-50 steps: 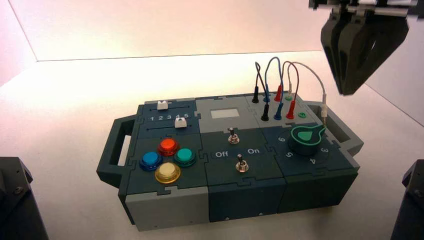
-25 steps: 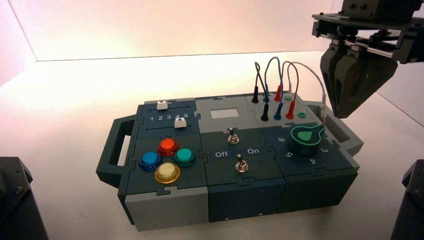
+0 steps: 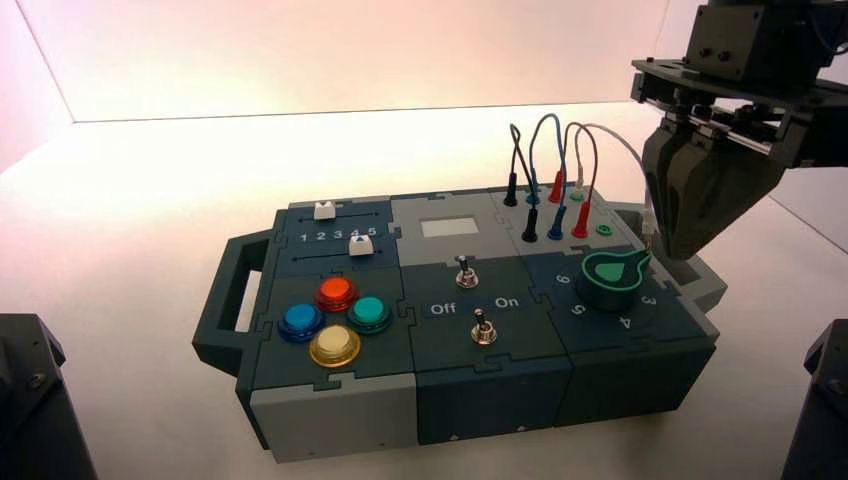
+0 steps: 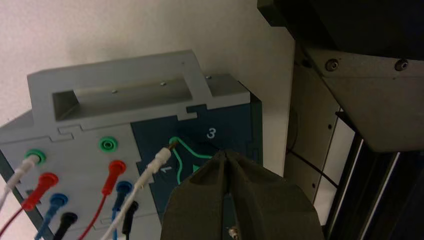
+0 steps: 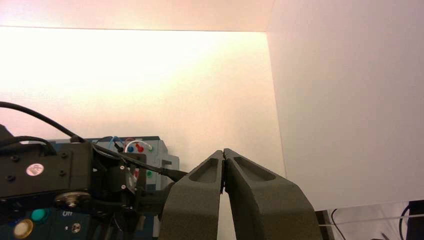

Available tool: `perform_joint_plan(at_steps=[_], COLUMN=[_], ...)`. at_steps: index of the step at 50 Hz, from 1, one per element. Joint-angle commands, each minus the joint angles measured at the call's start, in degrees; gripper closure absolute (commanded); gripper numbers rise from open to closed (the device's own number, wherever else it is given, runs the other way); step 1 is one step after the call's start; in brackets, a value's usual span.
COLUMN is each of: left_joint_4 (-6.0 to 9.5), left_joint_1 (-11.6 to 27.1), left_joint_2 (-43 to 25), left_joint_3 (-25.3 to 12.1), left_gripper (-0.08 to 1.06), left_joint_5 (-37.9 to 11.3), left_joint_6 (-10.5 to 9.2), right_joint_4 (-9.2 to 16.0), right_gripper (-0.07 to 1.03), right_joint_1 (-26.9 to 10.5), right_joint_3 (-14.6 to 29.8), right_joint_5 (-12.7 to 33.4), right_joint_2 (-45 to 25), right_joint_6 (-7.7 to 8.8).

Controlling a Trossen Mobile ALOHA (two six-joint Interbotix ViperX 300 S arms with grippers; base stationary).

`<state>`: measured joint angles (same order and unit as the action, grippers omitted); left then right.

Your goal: Turn the knob to position 6.

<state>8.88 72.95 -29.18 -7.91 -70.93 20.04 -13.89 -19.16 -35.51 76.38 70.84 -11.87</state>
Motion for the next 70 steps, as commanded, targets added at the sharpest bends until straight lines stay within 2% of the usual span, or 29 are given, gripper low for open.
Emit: perform_joint_plan(at_steps=[1, 22, 38, 70], left_joint_4=[-0.18, -0.26, -0.26, -0.53], left_joint_1=[0.1, -0.4, -2.7, -2.9], left_joint_2=[0.4, -2.1, -2.5, -2.9], left_joint_3=[-2.3, -4.3, -3.3, -1.8], left_gripper=[1.01, 1.01, 1.01, 1.01], left_joint_5=[0.0, 0.4, 0.9, 1.1], left_joint_6=[0.97, 2.72, 3.16, 4.13], right_joint_4=[-0.1, -0.1, 0.0, 0.0], right_gripper=[0.99, 0.99, 0.99, 0.99], right_joint_1=[0.4, 0.4, 0.3, 0.4], right_joint_3=[1.6, 1.7, 1.7, 2.2], right_joint_5=[-0.7, -0.7, -1.3, -2.4], right_joint_2=[-1.1, -1.3, -1.6, -2.4], right_joint_6=[-0.62, -0.62, -0.62, -0.62])
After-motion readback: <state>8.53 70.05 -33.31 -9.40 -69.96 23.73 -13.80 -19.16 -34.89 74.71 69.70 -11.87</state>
